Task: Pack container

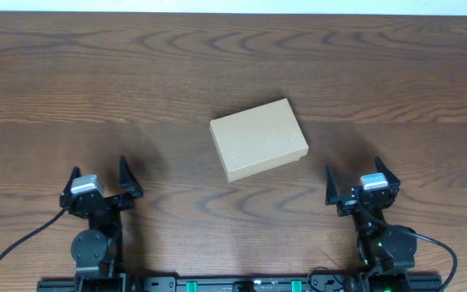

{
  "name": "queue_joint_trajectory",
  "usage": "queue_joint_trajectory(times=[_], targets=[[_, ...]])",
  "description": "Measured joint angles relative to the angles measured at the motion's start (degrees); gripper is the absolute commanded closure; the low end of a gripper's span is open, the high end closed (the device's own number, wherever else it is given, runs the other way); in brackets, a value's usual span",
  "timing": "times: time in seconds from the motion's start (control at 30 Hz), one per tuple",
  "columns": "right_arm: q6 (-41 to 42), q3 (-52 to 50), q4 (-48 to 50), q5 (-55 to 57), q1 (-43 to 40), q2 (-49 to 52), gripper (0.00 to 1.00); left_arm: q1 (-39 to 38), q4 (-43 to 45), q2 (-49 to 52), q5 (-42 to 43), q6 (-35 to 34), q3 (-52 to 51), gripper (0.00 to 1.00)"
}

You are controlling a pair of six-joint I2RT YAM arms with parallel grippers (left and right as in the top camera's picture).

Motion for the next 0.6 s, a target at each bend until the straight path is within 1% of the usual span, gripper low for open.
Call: queue_joint_trajectory(times=[0.23,0.6], targets=[[0.0,0.0,0.0,0.0,0.0,0.0,0.01,0.0,-3.4,-0.2,6.4,0.0,0.3,0.05],[0.0,0.0,0.0,0.0,0.0,0.0,0.01,0.0,-3.6,-0.2,8.8,0.0,0.4,0.04]])
